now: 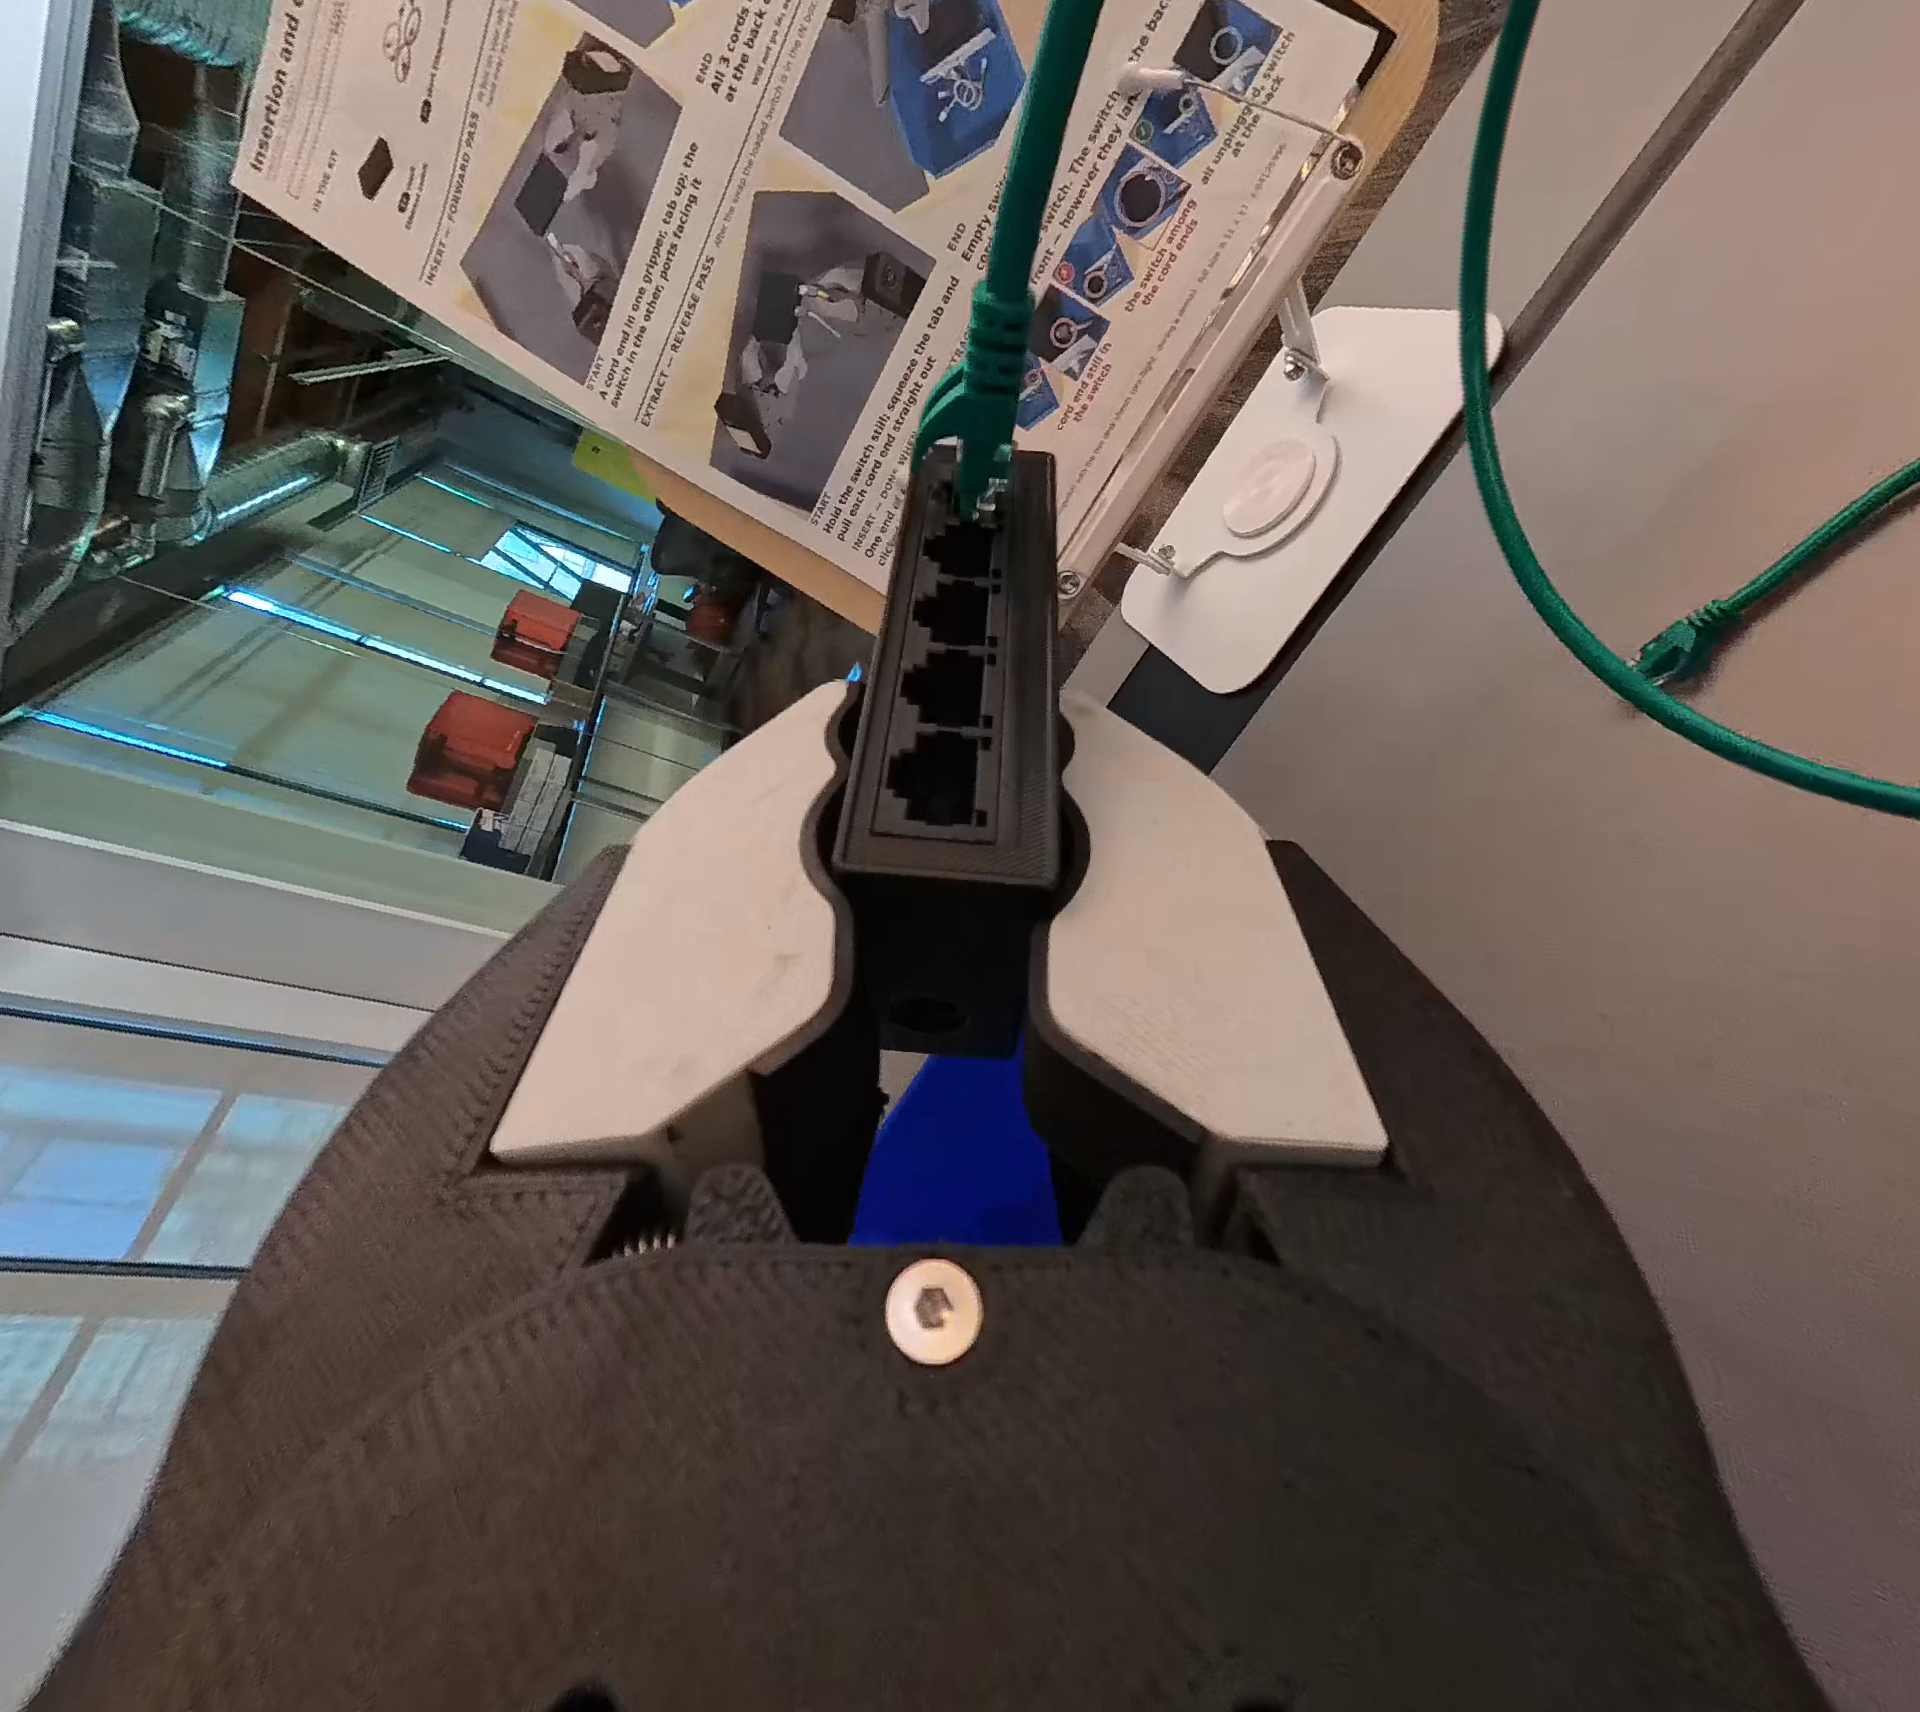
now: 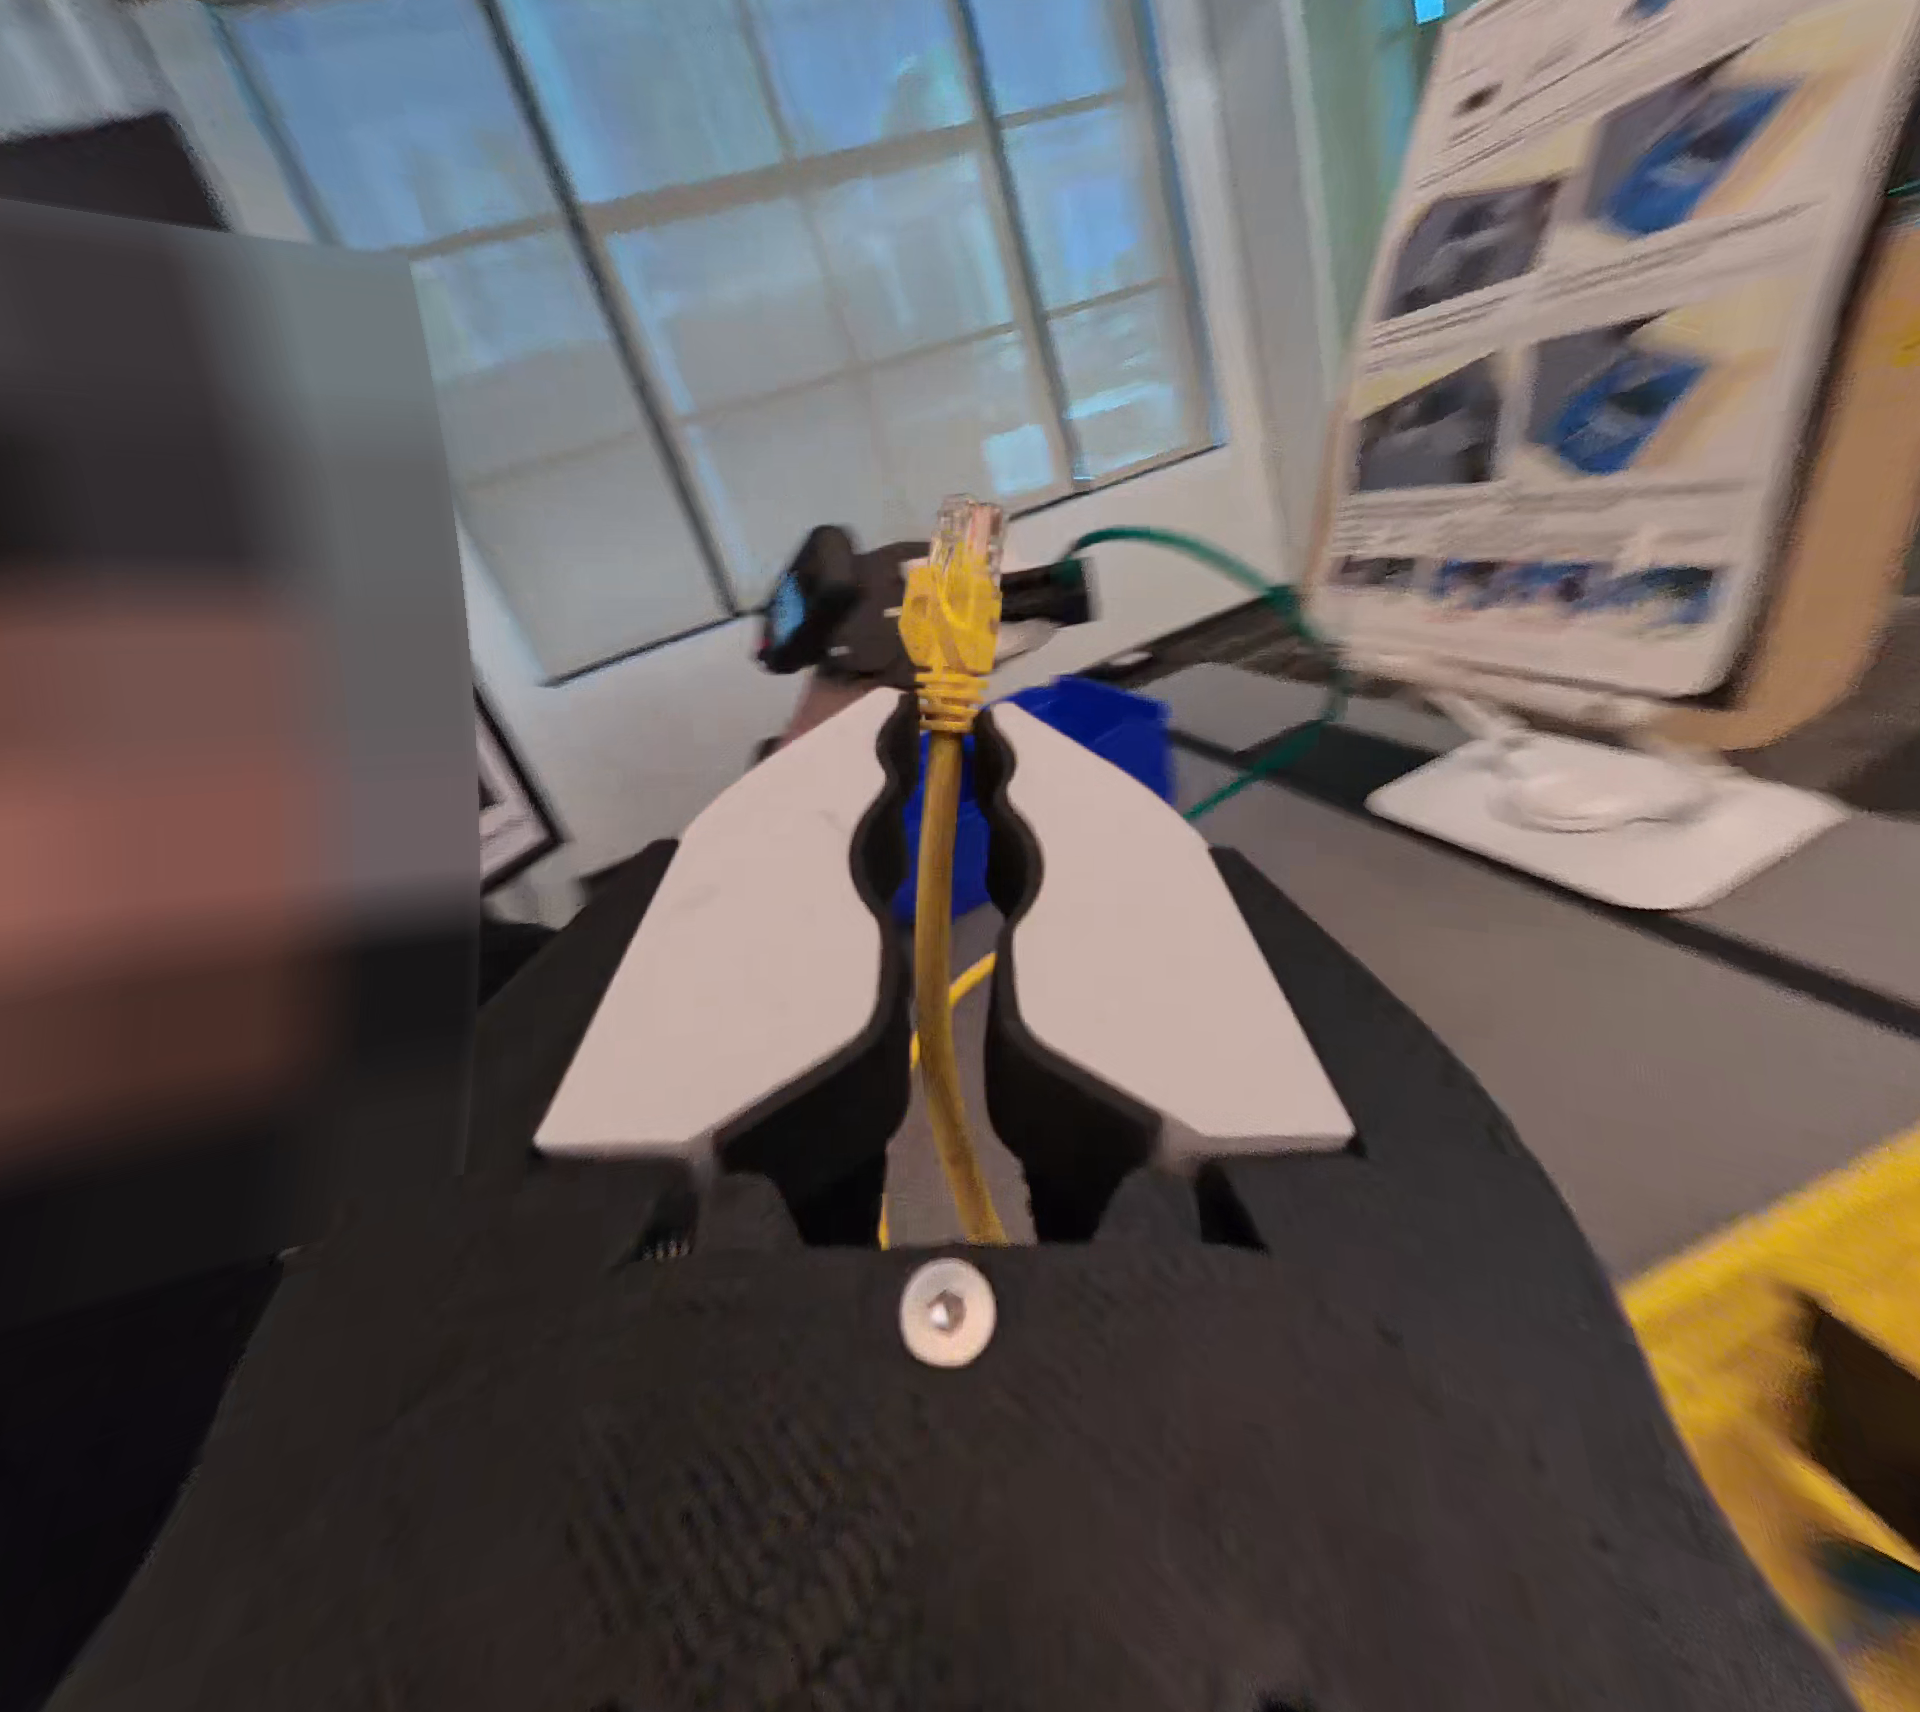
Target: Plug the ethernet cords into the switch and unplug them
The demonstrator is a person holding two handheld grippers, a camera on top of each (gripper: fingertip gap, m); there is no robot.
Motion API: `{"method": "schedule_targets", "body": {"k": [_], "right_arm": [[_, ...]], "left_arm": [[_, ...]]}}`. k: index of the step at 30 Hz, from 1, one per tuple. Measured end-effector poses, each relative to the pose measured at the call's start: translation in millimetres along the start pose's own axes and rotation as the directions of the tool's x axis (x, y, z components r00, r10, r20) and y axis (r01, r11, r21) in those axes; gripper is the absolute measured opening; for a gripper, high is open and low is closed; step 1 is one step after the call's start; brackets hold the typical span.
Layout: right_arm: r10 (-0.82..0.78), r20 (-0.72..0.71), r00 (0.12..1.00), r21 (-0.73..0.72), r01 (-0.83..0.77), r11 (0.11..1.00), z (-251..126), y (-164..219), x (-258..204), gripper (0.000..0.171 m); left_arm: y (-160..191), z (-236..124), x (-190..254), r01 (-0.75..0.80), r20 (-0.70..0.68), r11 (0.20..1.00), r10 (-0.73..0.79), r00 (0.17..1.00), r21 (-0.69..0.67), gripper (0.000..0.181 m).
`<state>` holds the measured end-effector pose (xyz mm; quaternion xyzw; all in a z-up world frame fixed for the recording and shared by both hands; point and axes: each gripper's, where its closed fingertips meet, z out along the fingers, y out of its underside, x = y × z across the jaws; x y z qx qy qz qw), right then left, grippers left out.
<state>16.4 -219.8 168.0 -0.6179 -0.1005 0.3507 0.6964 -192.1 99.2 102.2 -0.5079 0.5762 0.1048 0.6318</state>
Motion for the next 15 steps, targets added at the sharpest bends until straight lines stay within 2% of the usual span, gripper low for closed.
{"method": "schedule_targets", "body": {"k": [1, 4, 9, 15], "right_arm": [[-0.039, -0.056, 0.998, -0.006, 0.039, 0.999, -7, -14, 7, 0.011], [-0.093, -0.095, 0.991, 0.009, 0.095, 0.995, -19, -63, 7, 0.011], [-0.235, -0.203, 0.951, -0.042, 0.231, 0.972, -19, -140, 6, 0.011], [-0.266, -0.261, 0.928, -0.008, 0.273, 0.962, -13, -221, 4, 0.012]], "left_arm": [[1, 0, -1, -0.002, 0.003, 1.000, 0.002, 1.000, -0.004, 0.030], [6, 0, -5, 0.006, 0.009, 1.000, -0.006, 1.000, -0.025, 0.030], [18, 2, -12, 0.030, 0.013, 0.998, -0.029, 0.999, -0.054, 0.030], [22, 3, -14, 0.035, 0.015, 0.997, -0.034, 0.999, -0.066, 0.030]]}}
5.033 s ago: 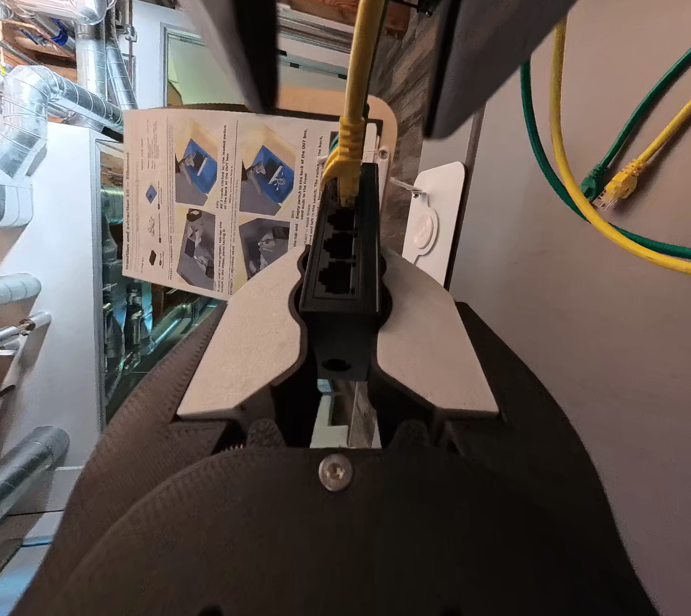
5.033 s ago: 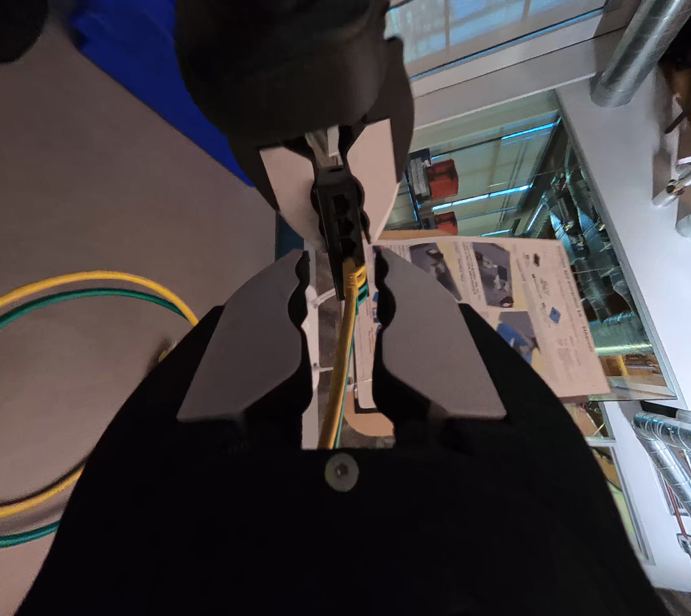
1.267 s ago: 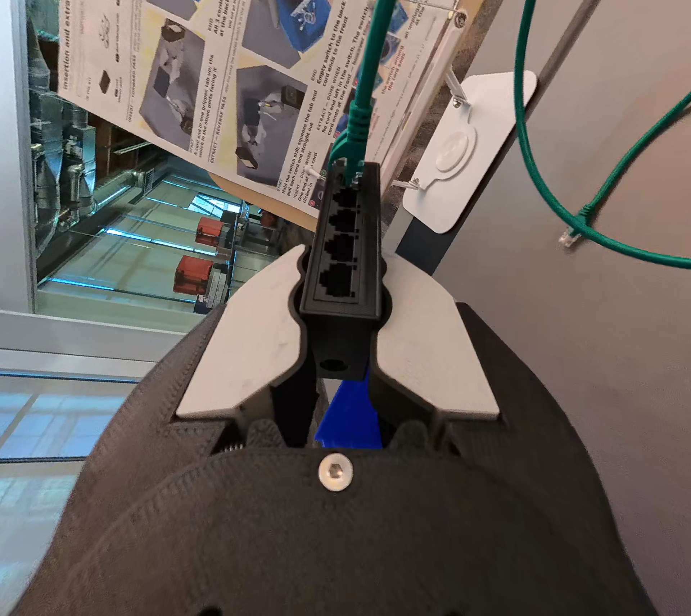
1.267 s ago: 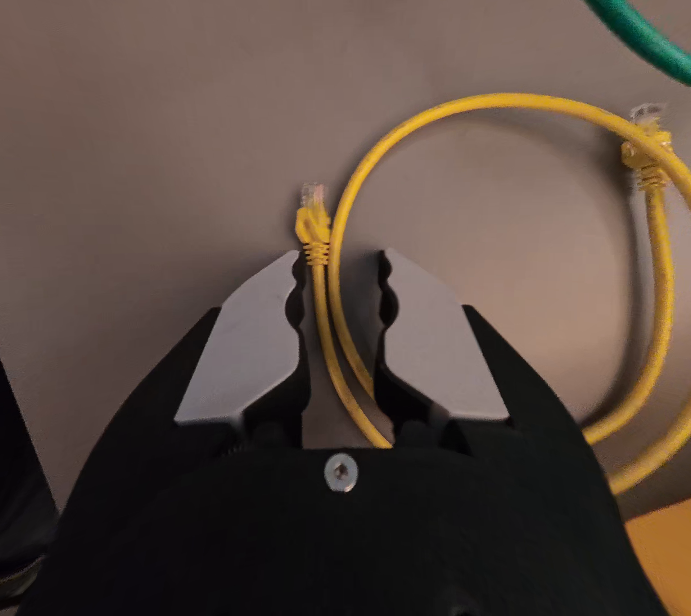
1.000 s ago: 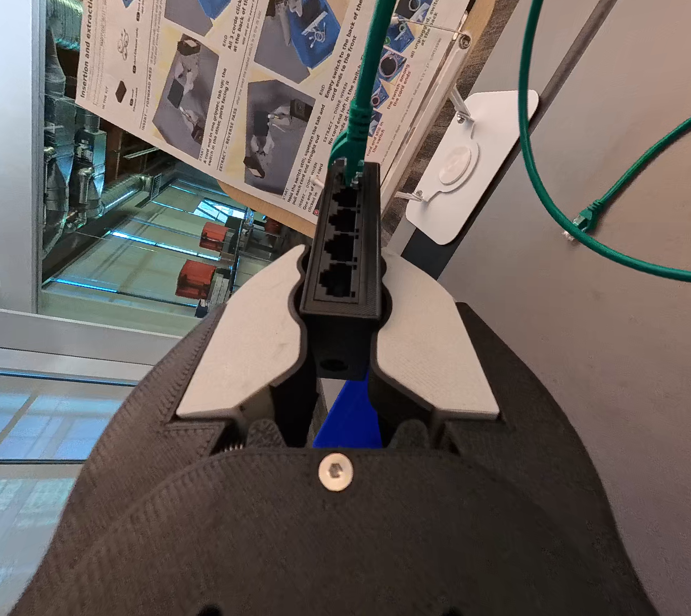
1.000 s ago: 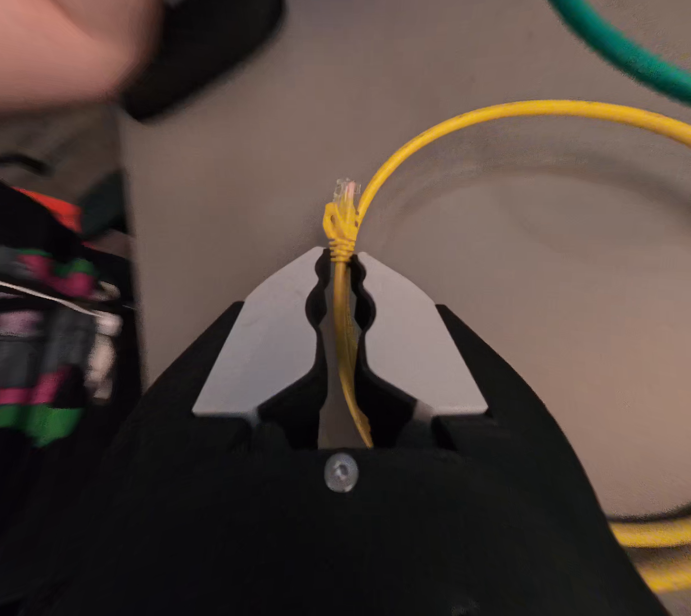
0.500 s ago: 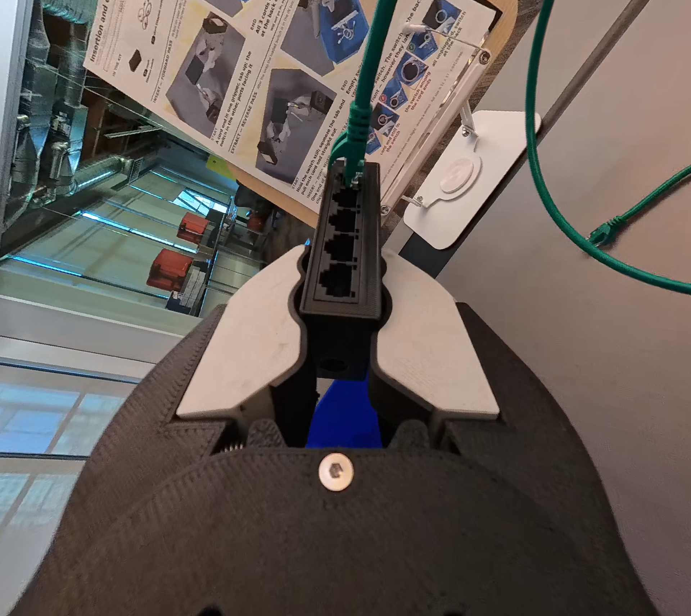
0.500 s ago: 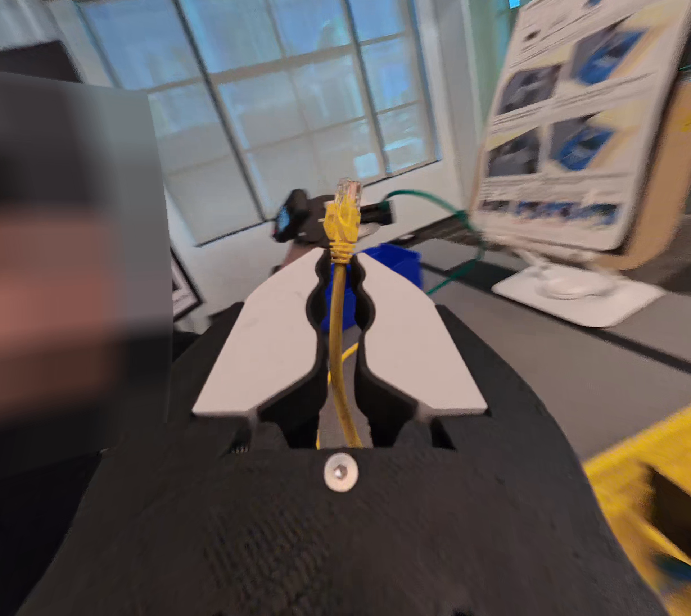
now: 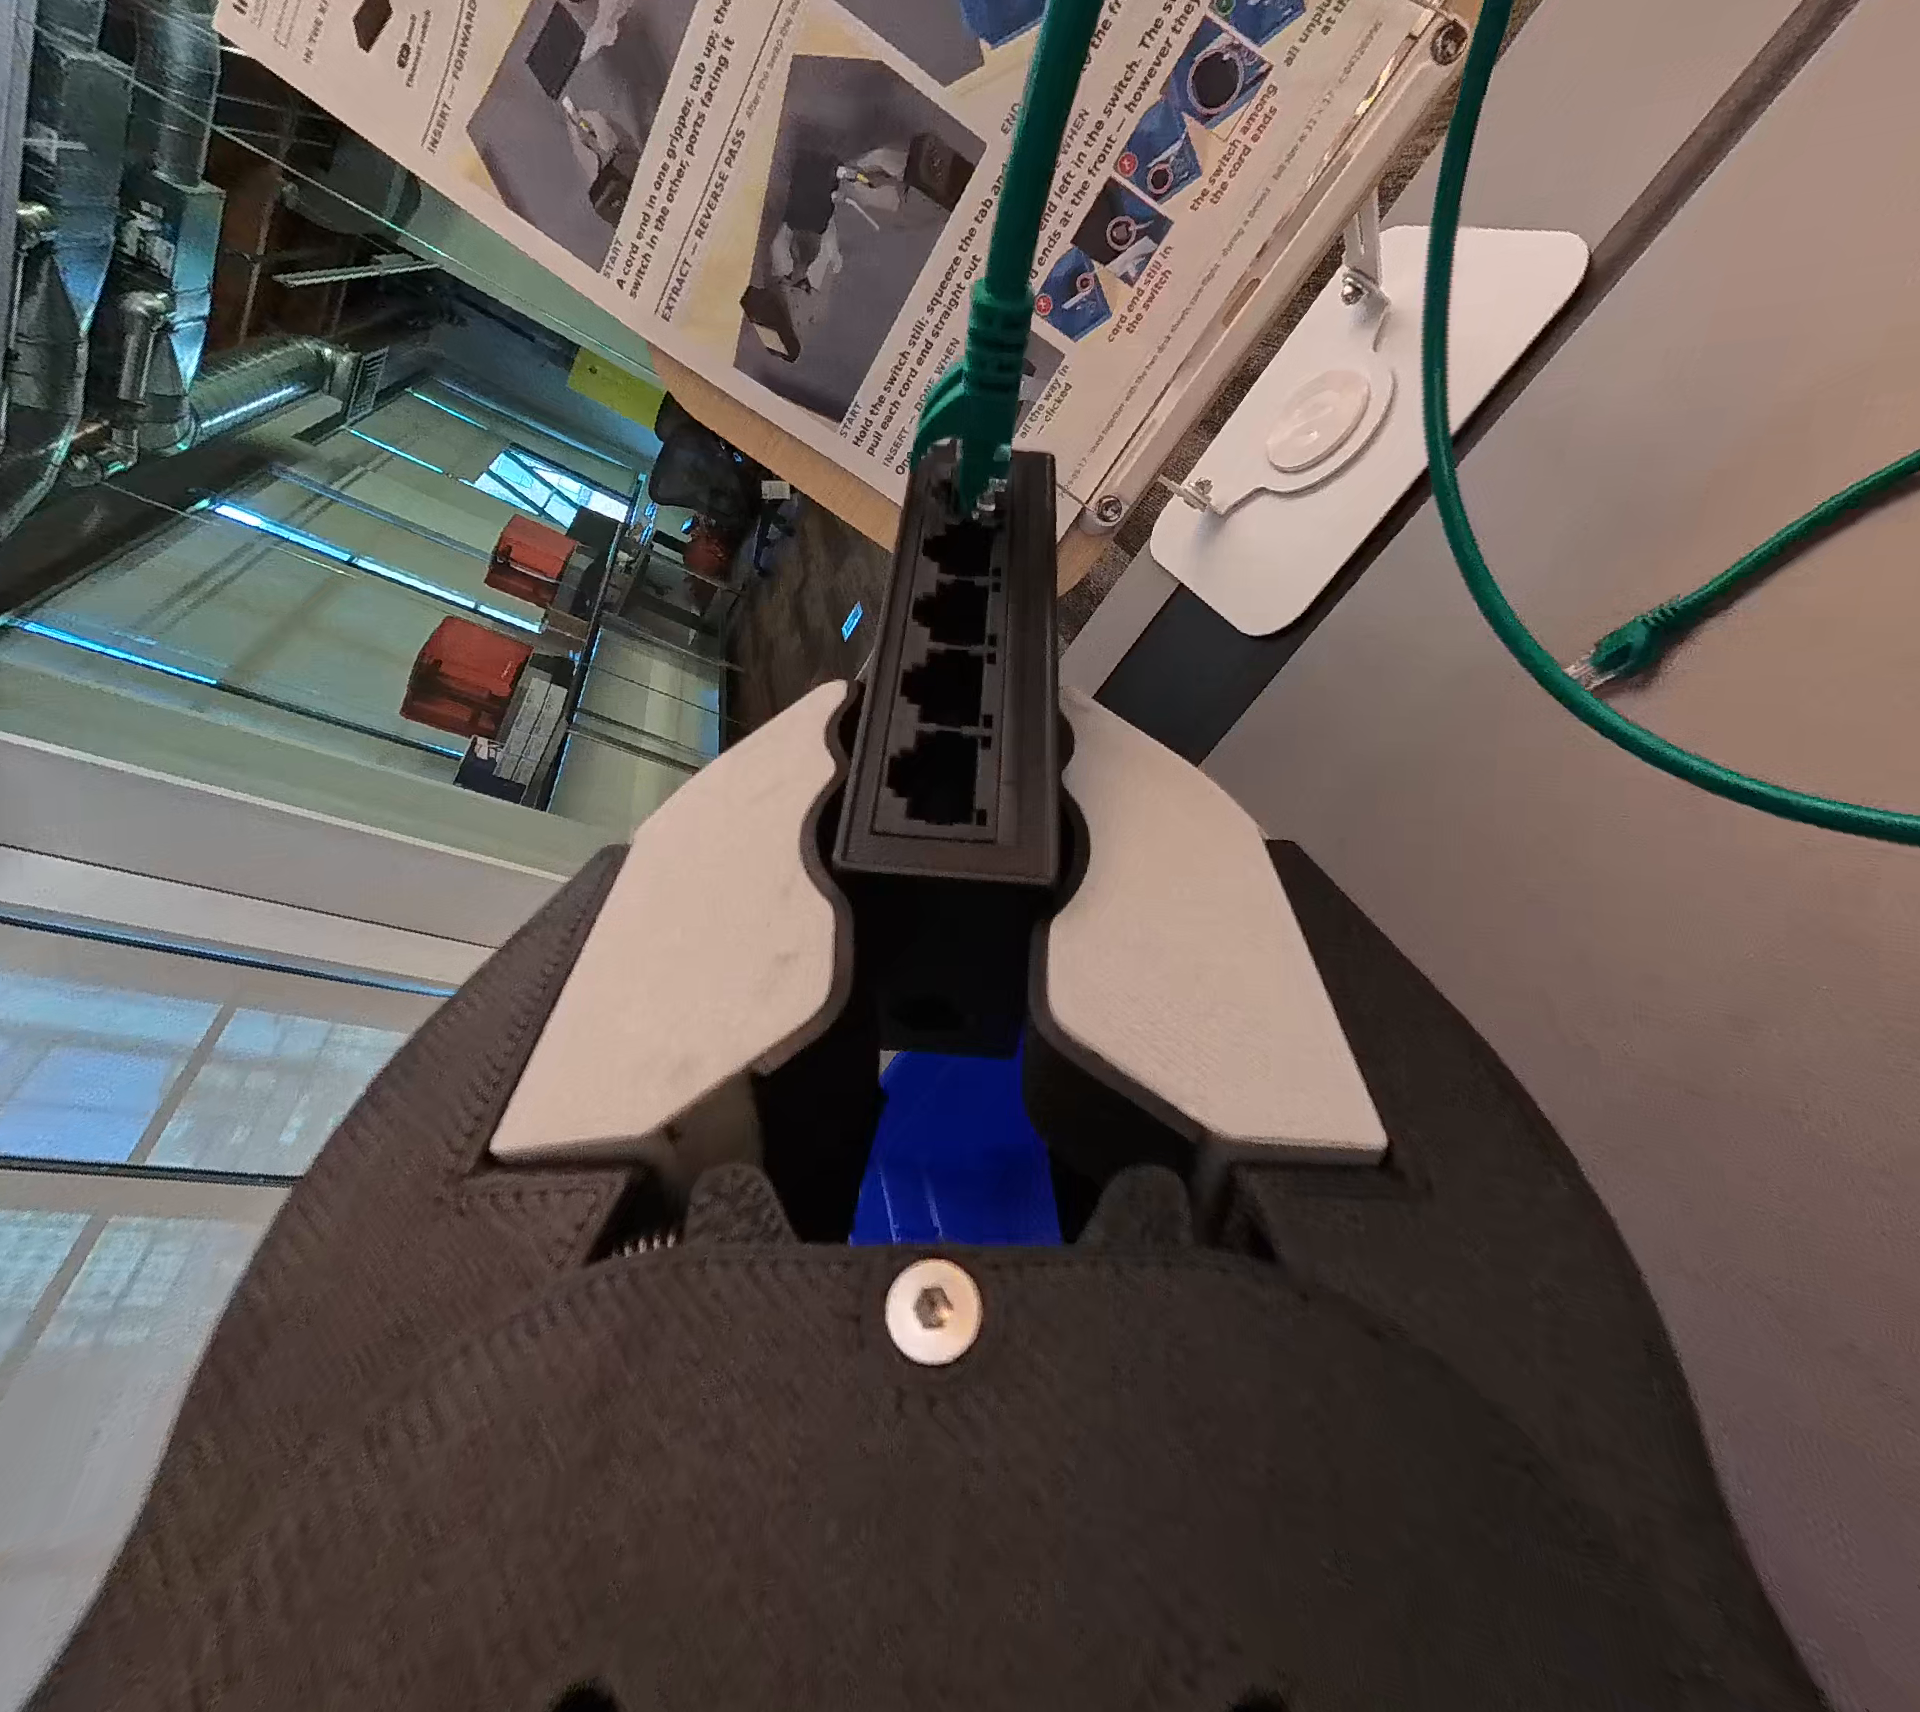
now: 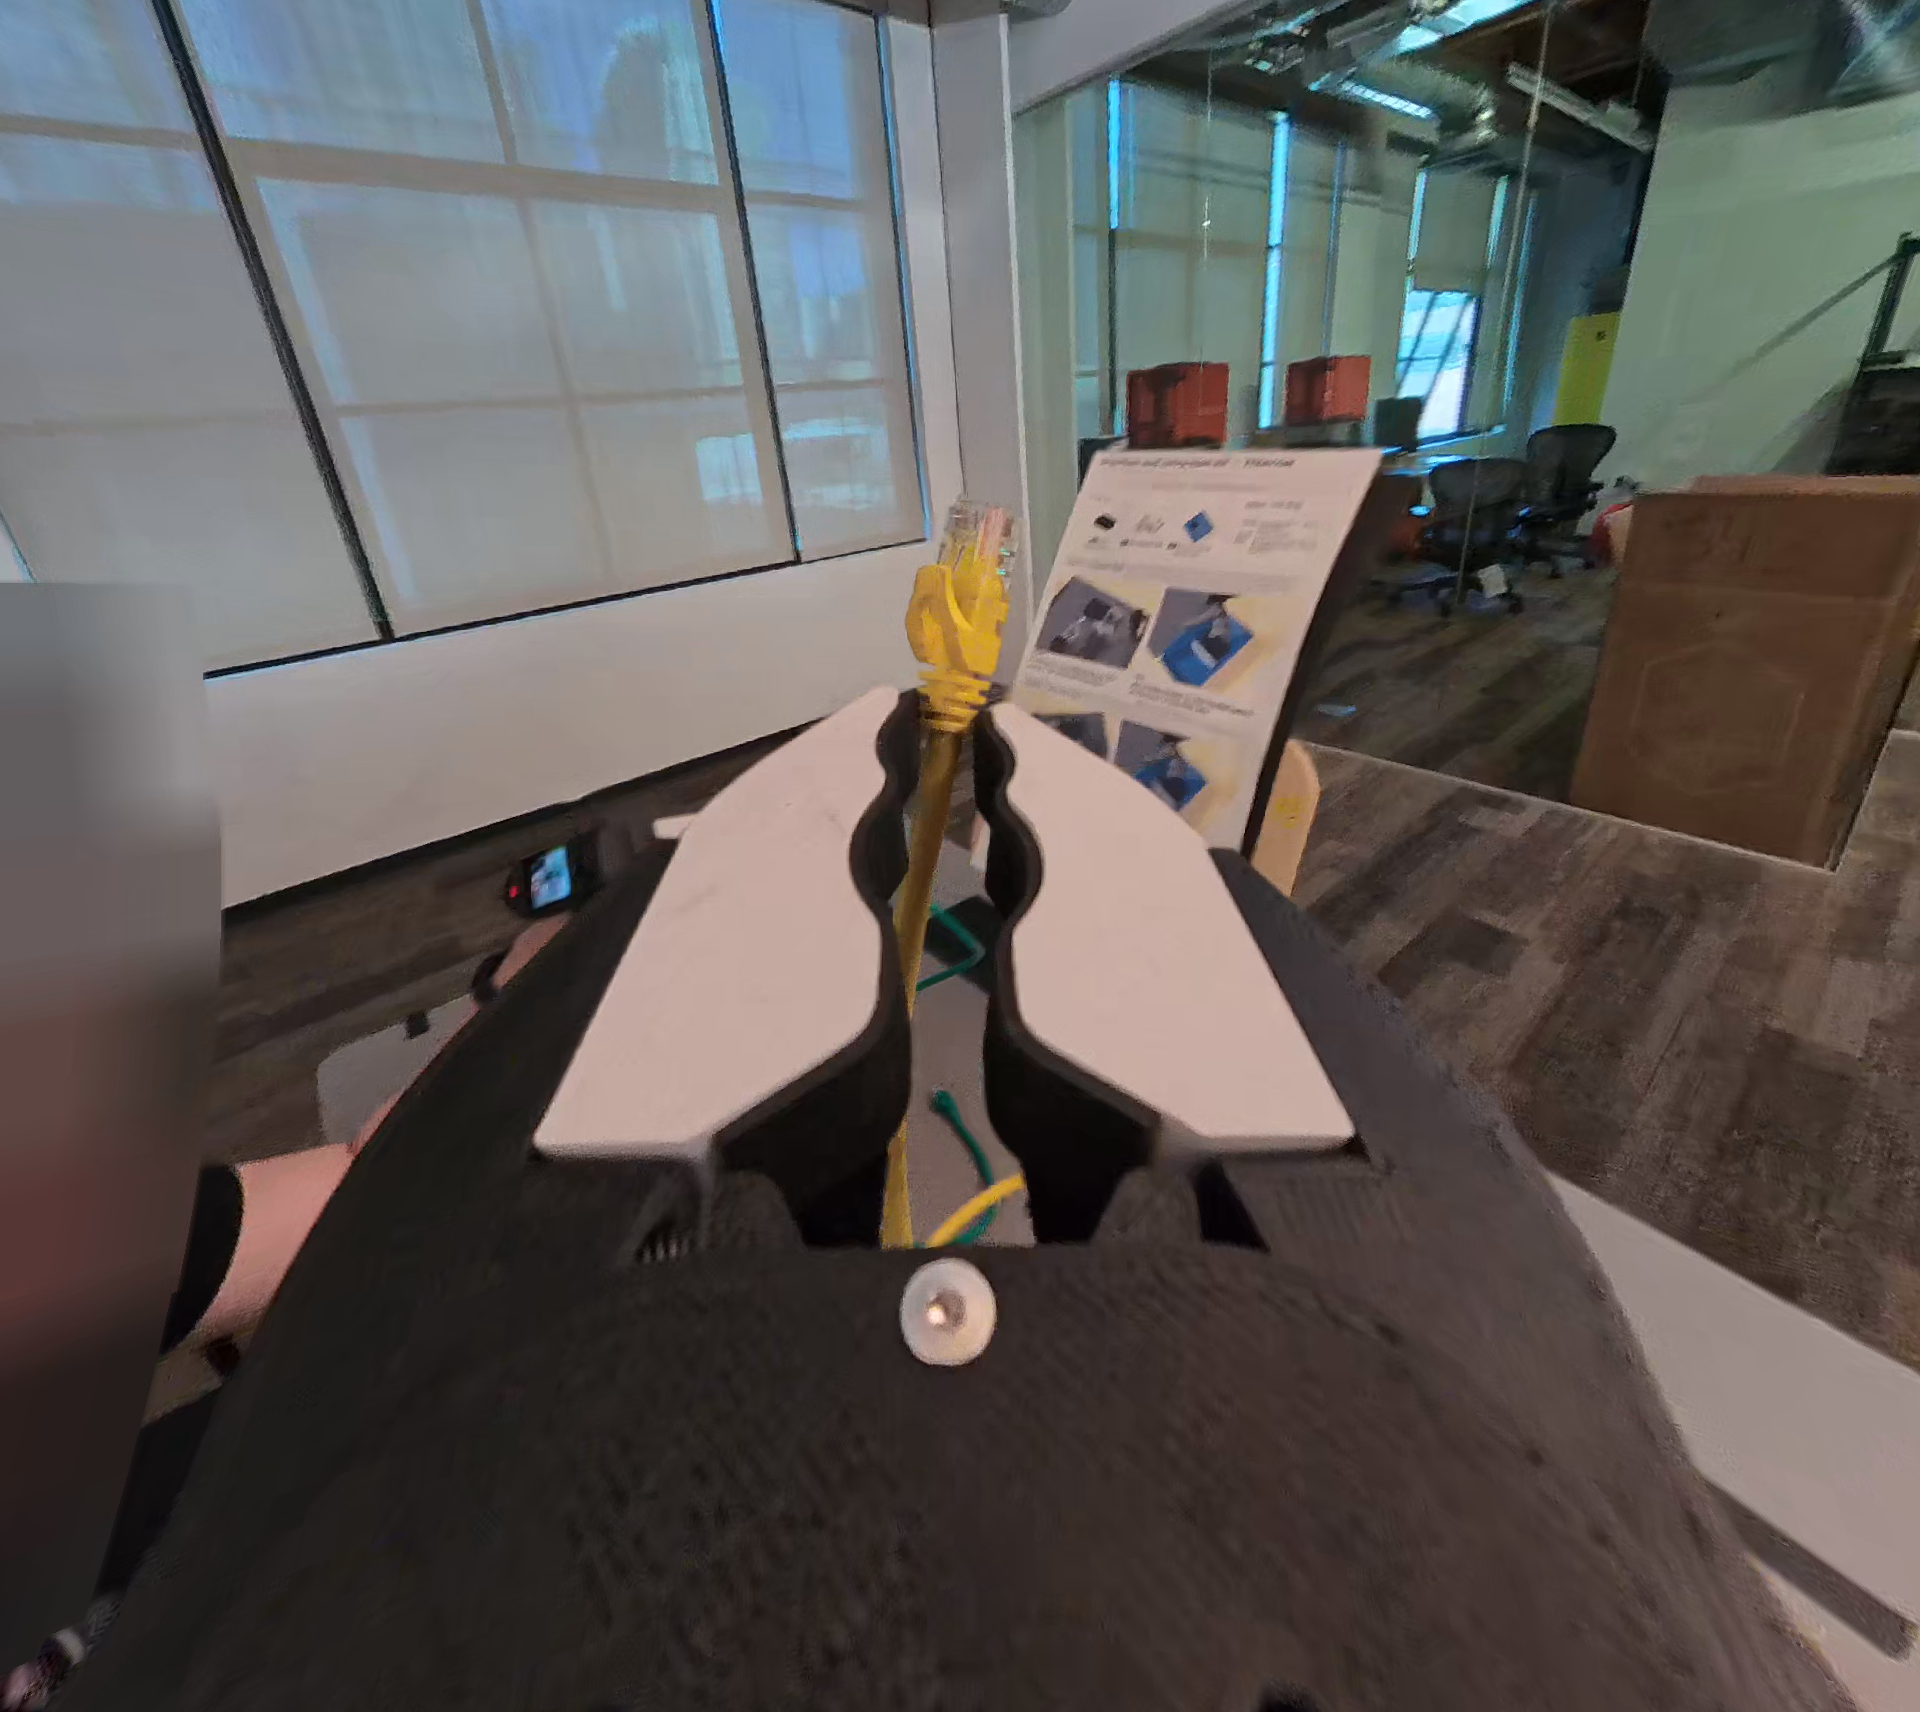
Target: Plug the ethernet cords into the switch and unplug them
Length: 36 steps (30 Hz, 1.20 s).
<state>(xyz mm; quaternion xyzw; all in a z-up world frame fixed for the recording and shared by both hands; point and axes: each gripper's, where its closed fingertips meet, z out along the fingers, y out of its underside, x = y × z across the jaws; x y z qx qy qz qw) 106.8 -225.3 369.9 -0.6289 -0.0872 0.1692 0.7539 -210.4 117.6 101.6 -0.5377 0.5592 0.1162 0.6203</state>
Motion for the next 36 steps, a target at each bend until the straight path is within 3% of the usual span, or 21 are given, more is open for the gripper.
{"method": "schedule_targets", "body": {"k": [4, 8, 13, 21, 30, 36], "right_arm": [[-0.068, -0.095, 0.993, -0.038, 0.064, 0.997, 6, -26, 14, 0.012], [-0.078, -0.134, 0.988, -0.069, 0.069, 0.995, 13, -29, 26, 0.012], [-0.055, -0.182, 0.982, -0.181, 0.021, 0.983, 17, 14, 53, 0.012], [-0.010, -0.217, 0.976, -0.238, -0.043, 0.970, 1, 70, 76, 0.012], [-0.211, -0.265, 0.941, -0.171, 0.169, 0.971, 2, -3, 59, 0.012], [-0.319, -0.215, 0.923, -0.224, 0.271, 0.936, 27, -15, 24, 0.012]], "left_arm": [[2, 2, 2, -0.005, -0.004, 1.000, 0.005, 1.000, -0.012, 0.030], [1, 3, 4, -0.012, -0.009, 1.000, 0.011, 1.000, -0.015, 0.030], [-2, 1, 5, -0.012, -0.013, 1.000, 0.012, 1.000, -0.002, 0.030], [-1, -2, 1, 0.009, -0.014, 1.000, -0.009, 1.000, 0.008, 0.030], [-3, 1, 6, -0.008, -0.020, 1.000, 0.008, 1.000, 0.000, 0.030], [-3, 1, 8, -0.012, -0.026, 1.000, 0.012, 1.000, -0.004, 0.030]]}}
